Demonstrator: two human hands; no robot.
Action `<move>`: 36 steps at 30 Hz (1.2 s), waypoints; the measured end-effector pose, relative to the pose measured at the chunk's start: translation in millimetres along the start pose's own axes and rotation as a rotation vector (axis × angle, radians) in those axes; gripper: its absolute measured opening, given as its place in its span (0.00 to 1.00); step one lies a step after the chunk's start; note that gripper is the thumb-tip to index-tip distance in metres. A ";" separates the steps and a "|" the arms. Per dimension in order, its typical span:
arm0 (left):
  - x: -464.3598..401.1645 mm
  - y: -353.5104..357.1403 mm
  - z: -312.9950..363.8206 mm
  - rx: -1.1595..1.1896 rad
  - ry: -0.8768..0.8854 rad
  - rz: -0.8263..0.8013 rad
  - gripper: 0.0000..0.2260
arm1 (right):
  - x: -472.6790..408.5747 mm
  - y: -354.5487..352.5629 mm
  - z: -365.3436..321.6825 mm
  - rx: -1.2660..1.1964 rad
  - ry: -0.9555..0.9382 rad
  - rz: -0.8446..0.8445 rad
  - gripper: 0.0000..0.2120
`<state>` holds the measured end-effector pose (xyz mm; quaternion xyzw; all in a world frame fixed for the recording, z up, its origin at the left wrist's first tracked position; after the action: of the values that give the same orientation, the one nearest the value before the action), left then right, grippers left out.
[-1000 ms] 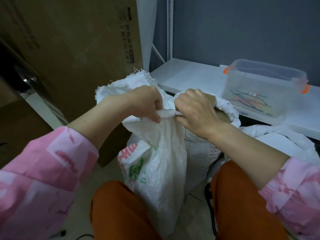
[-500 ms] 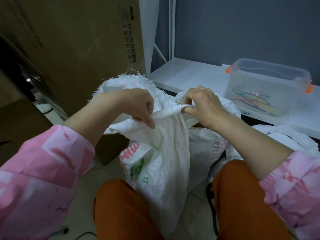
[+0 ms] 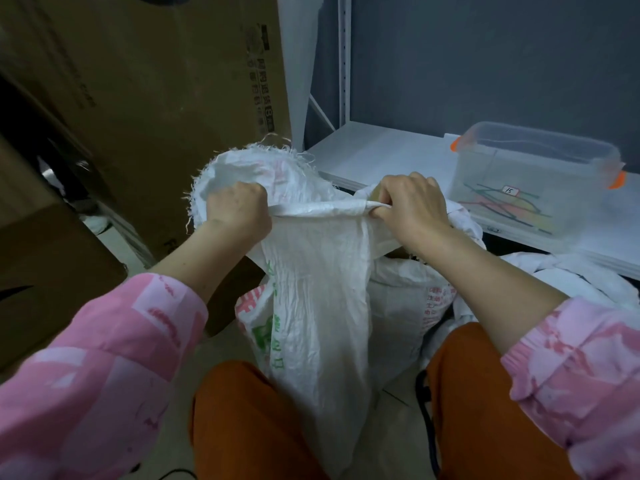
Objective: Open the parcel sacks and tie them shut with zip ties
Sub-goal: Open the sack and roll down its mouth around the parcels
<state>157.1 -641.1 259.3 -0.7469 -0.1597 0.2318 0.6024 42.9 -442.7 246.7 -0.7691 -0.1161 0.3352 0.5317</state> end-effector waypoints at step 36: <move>16.5 -6.8 68.6 0.119 0.472 0.226 0.03 | 24.8 5.7 -1.3 -0.438 -0.216 -0.063 0.09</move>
<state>134.3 -574.3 252.0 -0.7565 0.0836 0.1261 0.6362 61.3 -432.7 232.1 -0.8217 -0.2659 0.3655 0.3472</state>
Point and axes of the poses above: each hand's wrist, its own x-axis away from the middle knuckle, its own y-axis out of the palm, z = x × y, the point moved 4 cm from there along -x, towards the middle knuckle, and after that the axes turned 2 degrees about x, right-handed, at the moved point
